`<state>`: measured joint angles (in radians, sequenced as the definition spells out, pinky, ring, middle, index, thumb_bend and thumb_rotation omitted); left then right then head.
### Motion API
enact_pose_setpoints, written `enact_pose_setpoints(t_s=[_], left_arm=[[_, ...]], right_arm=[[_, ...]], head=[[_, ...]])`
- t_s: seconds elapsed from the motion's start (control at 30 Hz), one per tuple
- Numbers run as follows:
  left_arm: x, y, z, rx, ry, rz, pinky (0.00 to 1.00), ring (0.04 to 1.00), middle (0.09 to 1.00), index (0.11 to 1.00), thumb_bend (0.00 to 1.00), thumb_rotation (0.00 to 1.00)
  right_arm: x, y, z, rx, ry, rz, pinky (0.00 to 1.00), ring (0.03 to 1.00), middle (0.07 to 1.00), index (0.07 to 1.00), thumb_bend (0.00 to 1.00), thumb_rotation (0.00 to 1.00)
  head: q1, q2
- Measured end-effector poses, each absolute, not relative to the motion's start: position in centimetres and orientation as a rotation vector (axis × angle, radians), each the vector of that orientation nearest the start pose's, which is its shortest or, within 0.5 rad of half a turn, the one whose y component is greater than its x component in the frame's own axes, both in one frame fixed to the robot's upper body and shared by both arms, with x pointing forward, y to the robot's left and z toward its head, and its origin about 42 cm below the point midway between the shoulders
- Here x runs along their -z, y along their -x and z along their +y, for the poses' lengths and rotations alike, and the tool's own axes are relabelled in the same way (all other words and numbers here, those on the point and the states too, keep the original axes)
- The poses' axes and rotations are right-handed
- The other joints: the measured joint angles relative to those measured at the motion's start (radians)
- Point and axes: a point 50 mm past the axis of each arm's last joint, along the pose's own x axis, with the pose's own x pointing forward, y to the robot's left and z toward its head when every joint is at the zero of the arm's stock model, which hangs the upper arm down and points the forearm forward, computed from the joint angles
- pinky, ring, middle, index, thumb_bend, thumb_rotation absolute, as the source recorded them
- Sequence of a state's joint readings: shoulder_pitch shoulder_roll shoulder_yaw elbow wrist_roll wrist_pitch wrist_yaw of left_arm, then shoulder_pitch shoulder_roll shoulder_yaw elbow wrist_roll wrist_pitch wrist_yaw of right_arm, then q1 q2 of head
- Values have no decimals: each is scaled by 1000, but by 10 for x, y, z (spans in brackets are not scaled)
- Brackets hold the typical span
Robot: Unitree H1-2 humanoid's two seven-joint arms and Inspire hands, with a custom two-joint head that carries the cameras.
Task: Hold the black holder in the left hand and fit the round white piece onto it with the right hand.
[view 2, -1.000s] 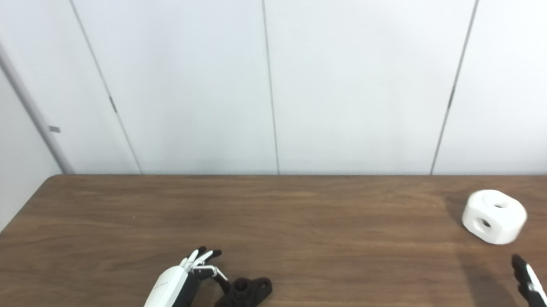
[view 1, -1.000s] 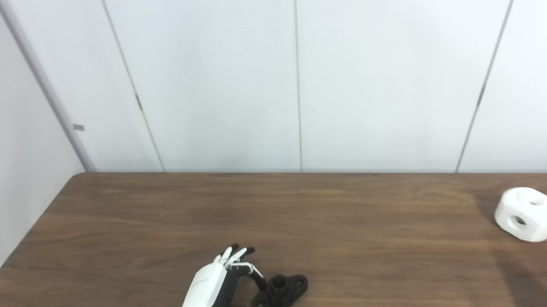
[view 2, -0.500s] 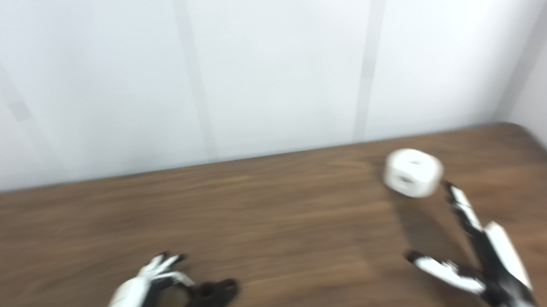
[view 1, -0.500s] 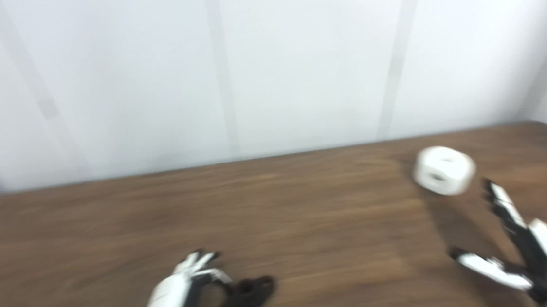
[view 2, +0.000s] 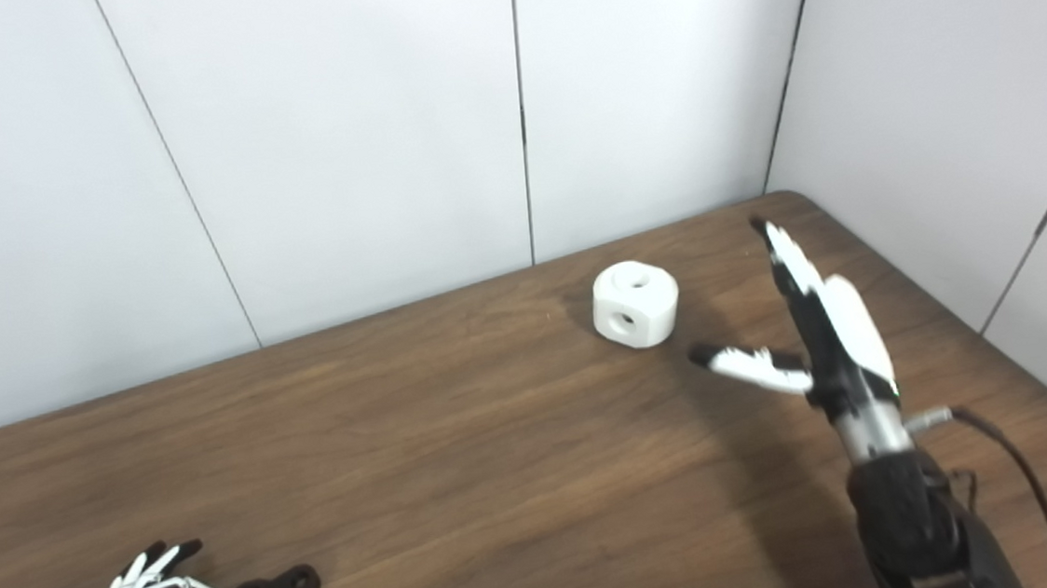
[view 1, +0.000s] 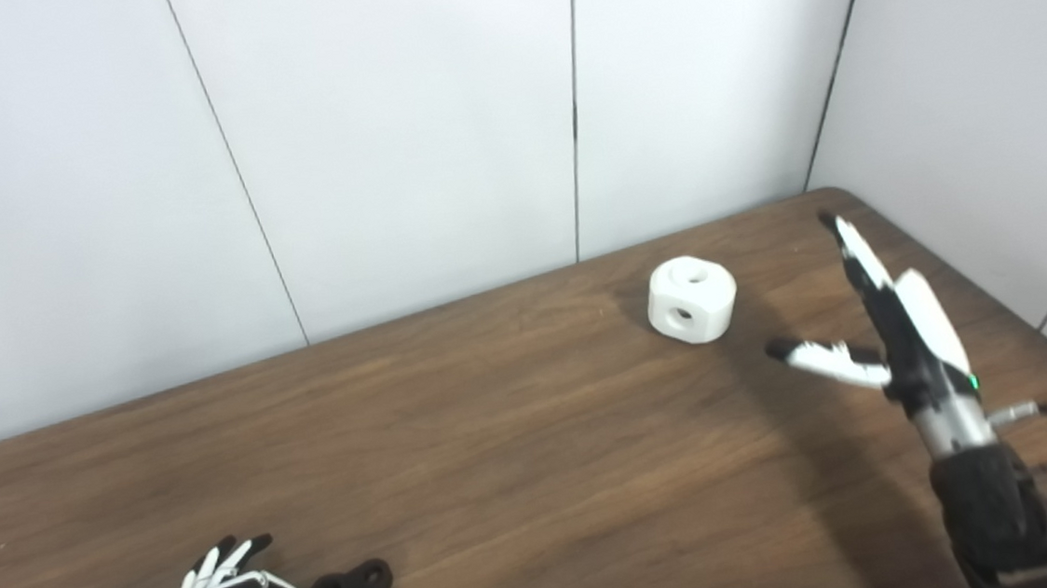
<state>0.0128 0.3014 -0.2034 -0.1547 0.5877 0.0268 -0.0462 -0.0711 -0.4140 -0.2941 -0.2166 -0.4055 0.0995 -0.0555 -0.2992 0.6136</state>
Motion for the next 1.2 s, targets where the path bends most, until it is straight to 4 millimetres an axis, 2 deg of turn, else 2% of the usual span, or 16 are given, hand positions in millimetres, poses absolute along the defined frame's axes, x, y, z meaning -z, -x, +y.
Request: enact_pose_setpoints(t_s=[0.13, 0.27, 0.53, 0.67, 0.77, 0.9, 1.07, 1.13, 1.2], left_arm=[[-128, -272, 241, 219, -874, -130, 1000, 984, 895, 481, 519, 41], [-128, -271, 239, 219, -872, -131, 1000, 991, 899, 481, 519, 42], [-128, -270, 232, 218, -884, -140, 1000, 994, 904, 480, 519, 43], [-129, -270, 227, 212, -893, -137, 1000, 991, 899, 480, 519, 44], [-129, -269, 218, 204, -887, -127, 1000, 994, 902, 480, 519, 44], [-129, -269, 209, 196, -895, -119, 1000, 993, 905, 480, 519, 45], [-130, -270, 205, 200, -898, -125, 1000, 993, 907, 480, 519, 45], [-130, -271, 205, 199, -898, -126, 1000, 993, 907, 480, 519, 45], [-130, -270, 205, 197, -897, -127, 1000, 995, 907, 480, 519, 45]], right_arm=[[-261, -295, -394, 404, 820, -247, 1000, 1000, 1000, 954, 1000, 619], [-275, -301, -394, 403, 830, -243, 1000, 1000, 1000, 947, 1000, 584], [-275, -304, -395, 384, 827, -202, 999, 1000, 1000, 970, 1000, 547], [-281, -308, -403, 370, 860, -176, 999, 1000, 1000, 976, 991, 549], [-284, -315, -416, 365, 887, -150, 999, 1000, 1000, 980, 964, 491], [-284, -319, -427, 357, 903, -122, 995, 1000, 1000, 984, 942, 482], [-280, -323, -425, 334, 911, -110, 996, 1000, 1000, 985, 915, 421], [-276, -328, -425, 327, 914, -91, 995, 1000, 1000, 979, 917, 425], [-271, -330, -425, 322, 930, -72, 999, 1000, 1000, 967, 872, 281]], head=[[37, 8], [97, 17], [147, 23], [216, 43], [274, 64], [298, 68], [292, 64], [275, 58], [265, 54]])
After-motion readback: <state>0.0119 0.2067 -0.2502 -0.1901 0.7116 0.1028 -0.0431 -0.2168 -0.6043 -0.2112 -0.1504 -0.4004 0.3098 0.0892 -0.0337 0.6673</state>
